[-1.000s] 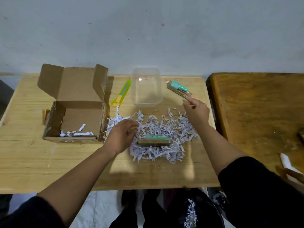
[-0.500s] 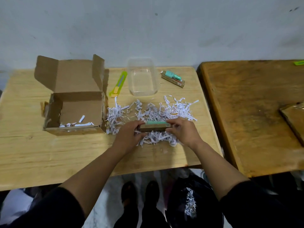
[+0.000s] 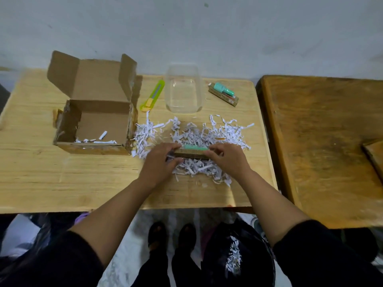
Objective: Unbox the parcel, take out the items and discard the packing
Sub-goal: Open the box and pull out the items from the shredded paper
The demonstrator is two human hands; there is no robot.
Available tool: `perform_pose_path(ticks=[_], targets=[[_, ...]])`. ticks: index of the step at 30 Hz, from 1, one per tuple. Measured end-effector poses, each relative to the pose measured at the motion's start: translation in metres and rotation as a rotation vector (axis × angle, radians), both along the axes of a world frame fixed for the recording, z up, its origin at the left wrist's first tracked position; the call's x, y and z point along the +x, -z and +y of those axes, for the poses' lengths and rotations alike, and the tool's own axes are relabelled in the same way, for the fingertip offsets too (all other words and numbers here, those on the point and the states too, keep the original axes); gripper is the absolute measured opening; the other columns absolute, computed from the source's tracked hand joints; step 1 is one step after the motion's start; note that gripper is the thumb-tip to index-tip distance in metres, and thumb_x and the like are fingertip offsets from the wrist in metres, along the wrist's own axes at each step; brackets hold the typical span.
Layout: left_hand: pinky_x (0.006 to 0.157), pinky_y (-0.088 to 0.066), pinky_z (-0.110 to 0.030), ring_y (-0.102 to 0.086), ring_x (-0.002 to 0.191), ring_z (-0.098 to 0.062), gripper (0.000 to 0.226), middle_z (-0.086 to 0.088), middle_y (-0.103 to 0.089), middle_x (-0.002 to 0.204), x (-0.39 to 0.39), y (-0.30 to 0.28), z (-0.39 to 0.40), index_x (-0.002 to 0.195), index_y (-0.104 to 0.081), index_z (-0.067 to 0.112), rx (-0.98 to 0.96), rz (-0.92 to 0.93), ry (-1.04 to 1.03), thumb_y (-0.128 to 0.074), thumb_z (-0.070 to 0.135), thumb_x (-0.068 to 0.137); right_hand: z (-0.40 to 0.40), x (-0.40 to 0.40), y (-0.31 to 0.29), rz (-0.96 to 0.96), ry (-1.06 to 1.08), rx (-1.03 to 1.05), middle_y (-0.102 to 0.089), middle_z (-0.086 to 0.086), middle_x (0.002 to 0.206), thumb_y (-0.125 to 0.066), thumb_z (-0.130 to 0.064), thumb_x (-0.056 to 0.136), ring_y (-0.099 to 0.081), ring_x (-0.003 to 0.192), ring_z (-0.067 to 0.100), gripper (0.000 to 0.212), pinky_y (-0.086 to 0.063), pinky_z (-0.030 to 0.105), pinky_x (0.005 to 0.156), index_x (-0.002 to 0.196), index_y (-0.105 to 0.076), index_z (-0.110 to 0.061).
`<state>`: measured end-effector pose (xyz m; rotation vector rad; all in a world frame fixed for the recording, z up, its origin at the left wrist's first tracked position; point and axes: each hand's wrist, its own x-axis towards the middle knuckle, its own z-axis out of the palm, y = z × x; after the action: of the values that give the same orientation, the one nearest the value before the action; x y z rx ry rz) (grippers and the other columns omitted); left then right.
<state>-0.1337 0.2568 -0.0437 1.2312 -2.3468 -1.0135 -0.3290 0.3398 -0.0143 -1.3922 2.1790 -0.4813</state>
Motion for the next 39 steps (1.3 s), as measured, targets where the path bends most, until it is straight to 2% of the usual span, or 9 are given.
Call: perform_pose_path(ticks=[7, 13, 17, 20, 26, 29, 33, 36, 39], targets=[[0.084, -0.037, -0.026, -0.055, 0.107, -0.023, 0.047, -0.005, -0.064, 0.116, -0.004, 0.009, 0.004, 0.115, -0.062, 0.018, 0.042, -0.018, -0.073, -0.077, 0.026, 0.072, -0.002, -0.005, 0.006, -0.095, 0.009, 0.090, -0.071, 0.005, 0.103, -0.064, -0.049, 0.079, -0.064, 0.091, 0.019, 0.049, -0.049, 0.028, 0.076, 0.113, -0.064, -0.014], [0.077, -0.038, -0.025, -0.058, 0.099, -0.023, 0.046, -0.004, -0.067, 0.107, -0.005, 0.011, 0.006, 0.109, -0.064, 0.016, 0.038, -0.001, -0.108, -0.081, 0.025, 0.067, 0.000, -0.003, 0.003, -0.170, 0.001, 0.134, -0.055, -0.008, 0.076, -0.071, -0.040, 0.077, -0.054, 0.075, 0.014, 0.036, -0.039, 0.023, 0.059, 0.096, -0.059, -0.012], [0.081, -0.037, -0.025, -0.057, 0.104, -0.024, 0.051, -0.005, -0.067, 0.110, -0.003, 0.010, 0.004, 0.111, -0.064, 0.015, 0.053, -0.017, -0.082, -0.082, 0.024, 0.064, 0.000, -0.001, 0.004, -0.213, -0.020, 0.131, -0.057, -0.006, 0.089, -0.075, -0.034, 0.075, -0.054, 0.081, 0.014, 0.041, -0.037, 0.021, 0.062, 0.109, -0.059, -0.016], [0.086, -0.035, -0.024, -0.053, 0.112, -0.023, 0.057, -0.005, -0.064, 0.118, 0.000, 0.008, 0.002, 0.116, -0.062, 0.017, 0.079, -0.054, -0.051, -0.083, 0.024, 0.064, -0.001, 0.001, 0.011, -0.135, -0.096, 0.096, -0.058, -0.002, 0.086, -0.076, -0.034, 0.072, -0.055, 0.083, 0.019, 0.034, -0.030, 0.018, 0.056, 0.101, -0.065, -0.019], [0.087, -0.038, -0.024, -0.053, 0.113, -0.021, 0.063, -0.003, -0.062, 0.118, 0.006, 0.013, 0.000, 0.120, -0.060, 0.019, 0.083, -0.092, 0.012, -0.084, 0.028, 0.062, 0.006, 0.002, 0.012, -0.137, -0.032, -0.137, -0.050, 0.001, 0.108, -0.083, -0.022, 0.062, -0.035, 0.102, 0.014, 0.035, -0.030, 0.025, 0.084, 0.094, -0.069, -0.019], [0.086, -0.037, -0.024, -0.052, 0.112, -0.021, 0.062, -0.003, -0.061, 0.119, 0.005, 0.012, 0.000, 0.120, -0.059, 0.021, 0.086, -0.077, -0.005, -0.083, 0.030, 0.063, 0.006, -0.001, -0.001, -0.140, -0.034, -0.251, -0.058, 0.000, 0.101, -0.082, -0.018, 0.062, -0.044, 0.098, 0.019, 0.032, -0.038, 0.029, 0.082, 0.092, -0.071, -0.019], [0.084, -0.038, -0.027, -0.052, 0.110, -0.021, 0.069, -0.003, -0.061, 0.120, 0.004, 0.011, -0.001, 0.122, -0.058, 0.021, 0.093, -0.092, 0.008, -0.081, 0.043, 0.061, 0.005, -0.006, -0.010, -0.143, -0.008, -0.330, -0.066, 0.003, 0.096, -0.081, -0.012, 0.063, -0.053, 0.093, 0.021, 0.030, -0.042, 0.024, 0.076, 0.091, -0.069, -0.015], [0.083, -0.037, -0.027, -0.053, 0.109, -0.021, 0.068, -0.004, -0.062, 0.119, 0.004, 0.011, -0.001, 0.120, -0.059, 0.021, 0.080, -0.083, 0.019, -0.082, 0.042, 0.060, 0.007, -0.008, -0.007, -0.162, -0.015, -0.256, -0.067, 0.001, 0.096, -0.079, -0.012, 0.067, -0.055, 0.092, 0.020, 0.030, -0.045, 0.032, 0.079, 0.094, -0.067, -0.015], [0.082, -0.036, -0.024, -0.054, 0.109, -0.019, 0.064, 0.000, -0.063, 0.117, 0.005, 0.013, -0.002, 0.118, -0.061, 0.025, 0.078, -0.063, 0.013, -0.080, 0.046, 0.061, 0.009, -0.009, -0.001, -0.188, -0.019, -0.156, -0.066, 0.001, 0.098, -0.076, -0.012, 0.071, -0.058, 0.090, 0.020, 0.033, -0.047, 0.031, 0.080, 0.102, -0.064, -0.016]])
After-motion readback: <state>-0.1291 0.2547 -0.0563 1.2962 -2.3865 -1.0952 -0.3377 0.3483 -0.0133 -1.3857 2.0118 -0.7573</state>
